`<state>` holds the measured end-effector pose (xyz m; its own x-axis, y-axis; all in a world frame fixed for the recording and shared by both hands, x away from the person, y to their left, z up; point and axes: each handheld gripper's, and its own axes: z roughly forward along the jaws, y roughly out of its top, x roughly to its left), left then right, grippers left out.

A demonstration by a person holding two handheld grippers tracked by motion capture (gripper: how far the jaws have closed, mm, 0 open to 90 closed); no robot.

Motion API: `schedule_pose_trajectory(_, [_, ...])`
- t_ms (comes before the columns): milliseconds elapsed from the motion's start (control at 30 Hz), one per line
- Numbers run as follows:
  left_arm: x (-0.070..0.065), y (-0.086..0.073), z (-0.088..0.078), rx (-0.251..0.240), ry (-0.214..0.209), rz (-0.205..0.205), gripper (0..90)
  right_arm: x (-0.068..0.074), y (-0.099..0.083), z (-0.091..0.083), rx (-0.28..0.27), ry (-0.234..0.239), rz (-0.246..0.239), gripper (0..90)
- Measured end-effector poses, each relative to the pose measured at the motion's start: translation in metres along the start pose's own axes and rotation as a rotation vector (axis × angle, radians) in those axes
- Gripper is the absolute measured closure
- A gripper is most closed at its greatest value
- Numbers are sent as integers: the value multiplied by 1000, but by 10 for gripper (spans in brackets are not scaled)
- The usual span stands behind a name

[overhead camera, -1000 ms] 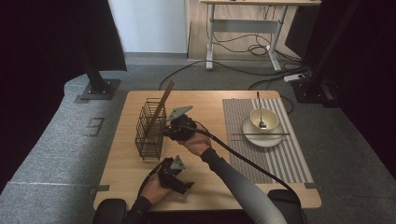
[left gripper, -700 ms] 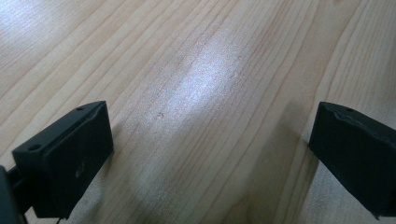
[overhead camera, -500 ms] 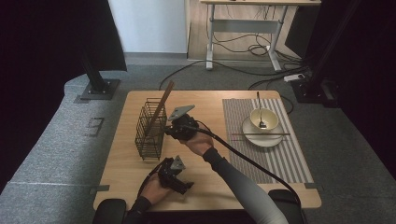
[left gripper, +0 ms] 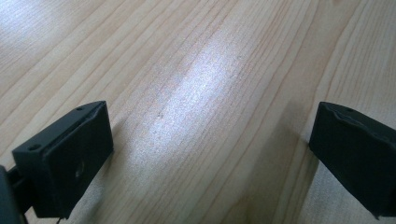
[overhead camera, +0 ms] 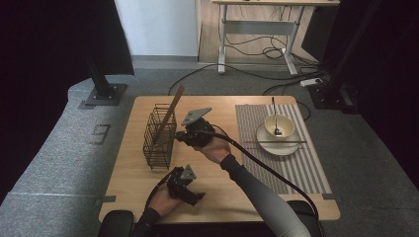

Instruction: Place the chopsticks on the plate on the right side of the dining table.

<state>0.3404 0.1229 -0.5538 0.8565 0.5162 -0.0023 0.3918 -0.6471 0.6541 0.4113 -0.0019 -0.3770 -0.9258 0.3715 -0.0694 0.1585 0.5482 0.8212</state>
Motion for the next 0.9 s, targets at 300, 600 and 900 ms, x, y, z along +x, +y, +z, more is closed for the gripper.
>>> schedule_pose_trajectory(300, [1,0,0,-1,-3,3,0,0,0,-16,-4,11,-8,832])
schedule_pose_trajectory(600, [4,1,0,3,12,-7,0,-6,-1,-40,-35,23,22,832])
schedule_pose_trajectory(900, [5,1,1,-2,18,-19,0,-7,2,-64,-60,30,34,832])
